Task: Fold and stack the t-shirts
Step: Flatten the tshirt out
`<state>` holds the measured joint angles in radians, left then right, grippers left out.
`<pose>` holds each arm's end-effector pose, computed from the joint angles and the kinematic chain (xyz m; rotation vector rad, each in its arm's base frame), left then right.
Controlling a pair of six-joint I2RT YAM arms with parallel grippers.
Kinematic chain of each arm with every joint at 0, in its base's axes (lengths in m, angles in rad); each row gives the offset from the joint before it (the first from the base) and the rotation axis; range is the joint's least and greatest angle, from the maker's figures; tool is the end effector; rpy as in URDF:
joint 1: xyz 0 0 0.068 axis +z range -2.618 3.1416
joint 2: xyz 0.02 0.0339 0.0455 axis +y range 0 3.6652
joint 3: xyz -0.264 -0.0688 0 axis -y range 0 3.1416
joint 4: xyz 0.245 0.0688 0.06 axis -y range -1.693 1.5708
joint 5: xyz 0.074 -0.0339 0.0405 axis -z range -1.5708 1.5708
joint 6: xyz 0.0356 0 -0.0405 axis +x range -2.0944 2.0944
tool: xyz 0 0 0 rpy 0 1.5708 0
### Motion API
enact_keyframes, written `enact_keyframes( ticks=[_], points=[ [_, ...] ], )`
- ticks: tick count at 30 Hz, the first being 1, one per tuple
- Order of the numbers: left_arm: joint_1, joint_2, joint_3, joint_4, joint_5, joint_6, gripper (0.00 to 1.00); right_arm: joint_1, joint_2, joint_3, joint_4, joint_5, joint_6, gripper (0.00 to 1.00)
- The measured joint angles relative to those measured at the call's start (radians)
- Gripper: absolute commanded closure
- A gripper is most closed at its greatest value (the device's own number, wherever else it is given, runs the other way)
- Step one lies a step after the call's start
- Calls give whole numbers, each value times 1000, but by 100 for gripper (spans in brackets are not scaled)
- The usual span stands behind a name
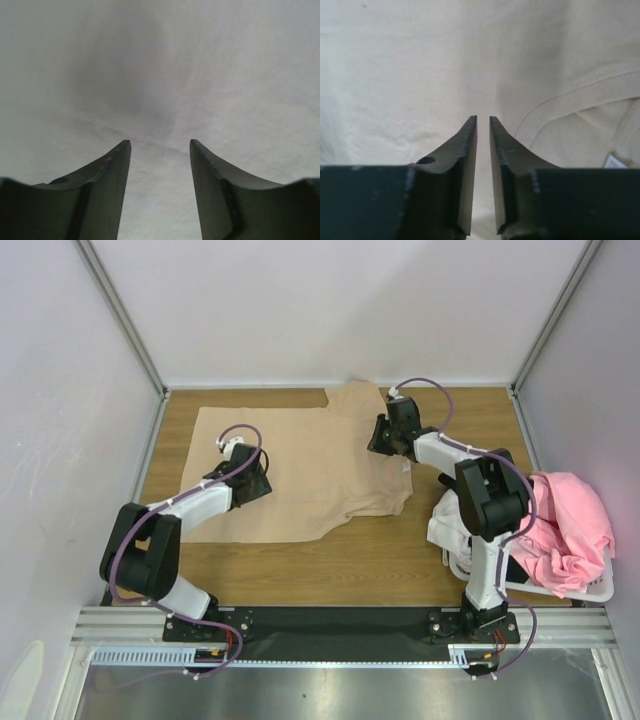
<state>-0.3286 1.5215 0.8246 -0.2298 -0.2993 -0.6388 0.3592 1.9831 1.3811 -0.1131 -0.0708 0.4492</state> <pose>0.2857 -0.0863 0.1796 -0.4978 2.3898 -0.0529 0.4151 0.1586 0.1943 0.0674 2.3338 0.4947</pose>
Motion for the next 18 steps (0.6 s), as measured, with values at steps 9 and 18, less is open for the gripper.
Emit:
enact_keyframes(
  ticks=[9,18],
  points=[
    [-15,14,-64,45,62,-18,50,0,110,4,29,-37,11,84],
    [-135,-40,-155,104,47,-79,48,5,-12,-226,169,-41,60,86]
  ],
)
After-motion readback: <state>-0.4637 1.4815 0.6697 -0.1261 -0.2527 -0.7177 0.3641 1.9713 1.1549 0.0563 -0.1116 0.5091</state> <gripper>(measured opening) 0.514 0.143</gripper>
